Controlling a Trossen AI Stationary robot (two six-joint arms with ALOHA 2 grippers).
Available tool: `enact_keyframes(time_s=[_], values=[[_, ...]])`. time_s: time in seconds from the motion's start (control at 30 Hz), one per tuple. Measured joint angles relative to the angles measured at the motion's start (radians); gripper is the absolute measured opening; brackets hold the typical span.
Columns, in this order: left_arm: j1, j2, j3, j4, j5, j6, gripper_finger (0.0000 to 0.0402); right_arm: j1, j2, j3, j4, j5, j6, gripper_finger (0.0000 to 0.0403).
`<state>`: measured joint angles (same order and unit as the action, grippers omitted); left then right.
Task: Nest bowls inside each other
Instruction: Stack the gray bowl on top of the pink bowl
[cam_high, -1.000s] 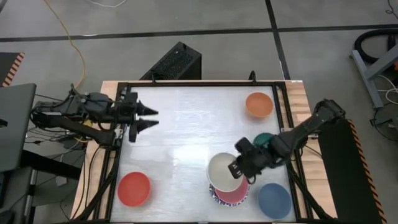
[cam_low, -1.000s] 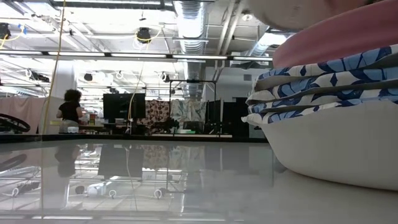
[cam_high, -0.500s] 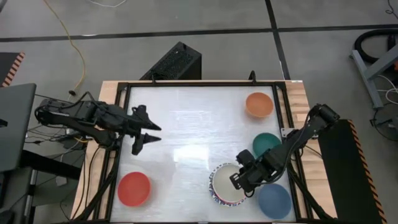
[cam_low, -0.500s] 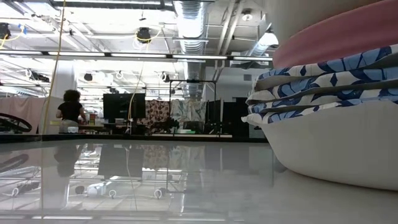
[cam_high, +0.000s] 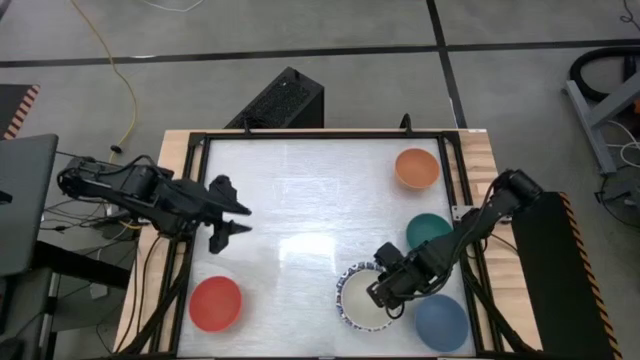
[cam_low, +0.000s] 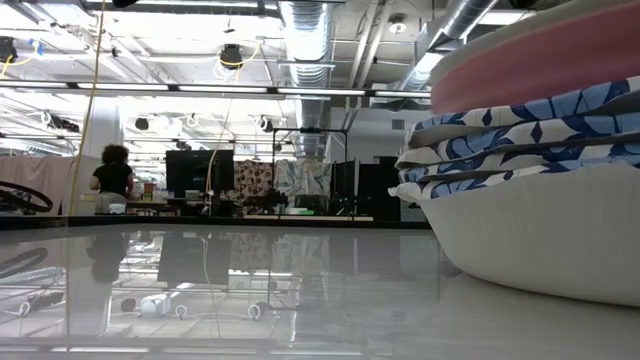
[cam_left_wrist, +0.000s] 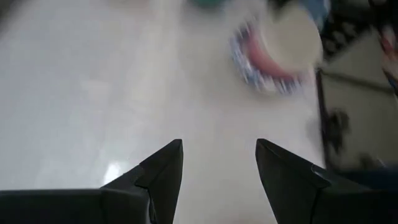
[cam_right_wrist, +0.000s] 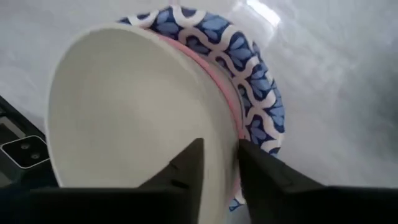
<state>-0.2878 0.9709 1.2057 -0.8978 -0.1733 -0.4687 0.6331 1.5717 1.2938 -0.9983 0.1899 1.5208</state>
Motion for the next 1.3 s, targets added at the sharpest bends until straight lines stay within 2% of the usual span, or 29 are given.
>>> enact_keyframes(time_s=[0.13, 0.27, 0.57, 0.7, 0.97, 1.3], values=[[-0.021, 0.017, 0.000, -0.100, 0.095, -0.064, 0.0192, 0.000, -0.026, 0.000, 0.000, 0.035, -0.001, 0.0175], [-0.076, 0.053, 0.000, -0.145, 0.160, -0.068, 0.0192, 0.000, -0.044, 0.000, 0.005, 0.072, -0.003, 0.0203], [-0.295, 0.112, 0.000, -0.216, 0.188, -0.170, 0.0192, 0.009, -0.049, 0.000, 0.014, 0.101, -0.014, 0.0199], [-0.387, 0.122, -0.009, -0.230, 0.135, -0.201, 0.0192, 0.028, -0.049, 0.000, 0.014, 0.103, -0.013, 0.0196], [-0.480, 0.121, -0.205, -0.137, 0.148, -0.313, 0.0192, 0.041, -0.049, 0.000, 0.012, 0.113, -0.011, 0.0196], [-0.489, 0.122, -0.465, 0.079, 0.163, -0.448, 0.0192, 0.041, -0.049, 0.000, 0.002, 0.131, -0.003, 0.0196]])
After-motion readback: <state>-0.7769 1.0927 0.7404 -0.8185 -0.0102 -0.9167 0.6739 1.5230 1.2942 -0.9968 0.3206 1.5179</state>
